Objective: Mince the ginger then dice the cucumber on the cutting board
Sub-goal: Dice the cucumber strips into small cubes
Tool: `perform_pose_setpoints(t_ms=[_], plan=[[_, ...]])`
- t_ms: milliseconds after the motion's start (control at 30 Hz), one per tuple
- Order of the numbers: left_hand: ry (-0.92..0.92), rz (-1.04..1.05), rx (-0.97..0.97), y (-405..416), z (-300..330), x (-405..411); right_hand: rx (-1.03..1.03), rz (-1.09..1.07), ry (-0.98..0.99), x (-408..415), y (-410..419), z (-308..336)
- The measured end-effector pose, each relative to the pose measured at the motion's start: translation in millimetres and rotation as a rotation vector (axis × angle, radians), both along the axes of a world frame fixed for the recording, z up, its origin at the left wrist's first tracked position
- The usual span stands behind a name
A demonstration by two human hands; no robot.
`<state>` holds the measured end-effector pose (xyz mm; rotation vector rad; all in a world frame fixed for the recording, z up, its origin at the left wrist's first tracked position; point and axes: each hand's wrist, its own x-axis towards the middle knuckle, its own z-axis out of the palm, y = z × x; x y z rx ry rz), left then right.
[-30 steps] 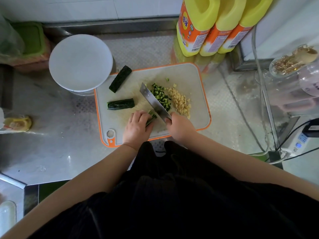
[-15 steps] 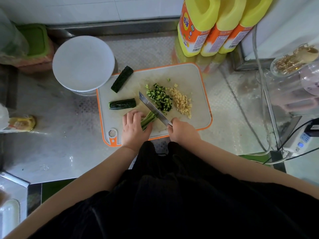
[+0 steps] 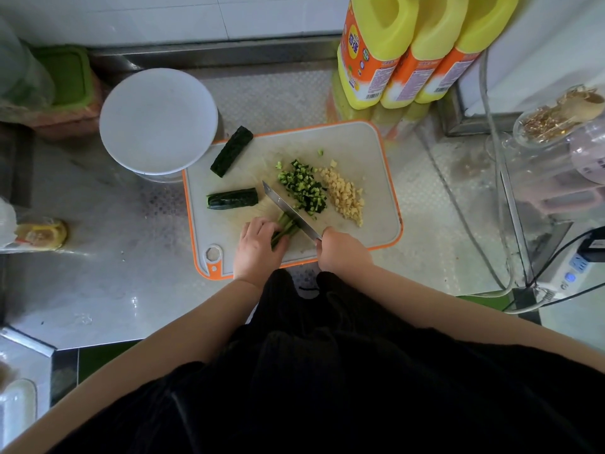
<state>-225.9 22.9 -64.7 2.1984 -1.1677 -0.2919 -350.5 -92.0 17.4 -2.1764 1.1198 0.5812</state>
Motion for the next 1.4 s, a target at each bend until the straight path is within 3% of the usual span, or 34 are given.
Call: perform_pose_setpoints(t_ms=[200, 600, 800, 1067, 1200, 1400], plan=[[-0.036, 0.014, 0.013, 0.2, 1.7, -1.0, 0.073, -0.081, -0.057, -4.9, -14.8, -0.7], [-0.044, -0.048, 0.063, -5.2, 3.6, 1.5, -0.06, 0.093, 0.04, -14.8, -1.9, 12.4], [-0.076, -0.054, 0.005, -5.2, 2.1, 0.9, -0.04, 0.027, 0.087, -9.1, 2.4, 3.0], [-0.165, -0.06, -0.014, -3.7, 0.4, 1.3, 0.042, -0.064, -0.023, -18.7, -15.9, 6.5], [-0.183, -0.073, -0.024, 0.8, -0.4, 2.0, -0.027, 0.032, -0.022, -25.3, -9.9, 11.4], [-0.06, -0.077, 0.044, -5.6, 5.7, 2.8, -0.11, 0.152, 0.028, -28.3, -2.0, 16.0]])
